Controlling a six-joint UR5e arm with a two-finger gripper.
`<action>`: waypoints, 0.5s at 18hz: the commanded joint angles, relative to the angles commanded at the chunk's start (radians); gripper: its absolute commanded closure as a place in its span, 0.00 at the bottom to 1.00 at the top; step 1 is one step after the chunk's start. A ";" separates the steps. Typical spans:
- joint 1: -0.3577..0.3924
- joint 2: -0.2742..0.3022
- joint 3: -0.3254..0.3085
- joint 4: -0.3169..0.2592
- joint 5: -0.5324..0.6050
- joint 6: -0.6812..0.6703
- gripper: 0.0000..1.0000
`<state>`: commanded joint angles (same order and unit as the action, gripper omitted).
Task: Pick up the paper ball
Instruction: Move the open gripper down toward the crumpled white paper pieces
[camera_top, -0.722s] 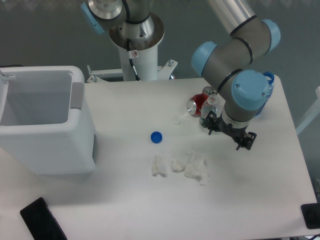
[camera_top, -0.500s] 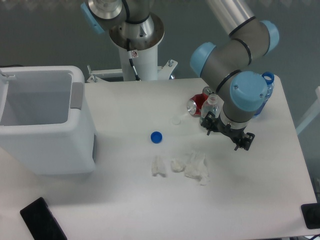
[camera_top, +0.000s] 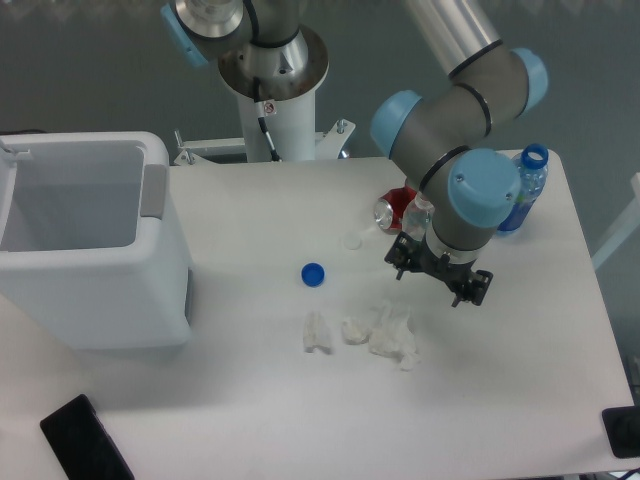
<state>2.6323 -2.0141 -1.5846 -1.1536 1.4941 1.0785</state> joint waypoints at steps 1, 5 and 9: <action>-0.003 0.003 -0.005 0.000 0.000 -0.024 0.00; -0.028 -0.008 -0.009 0.008 0.001 -0.178 0.00; -0.038 -0.038 -0.011 0.052 0.001 -0.201 0.00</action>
<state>2.5940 -2.0524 -1.5953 -1.1015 1.4956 0.8774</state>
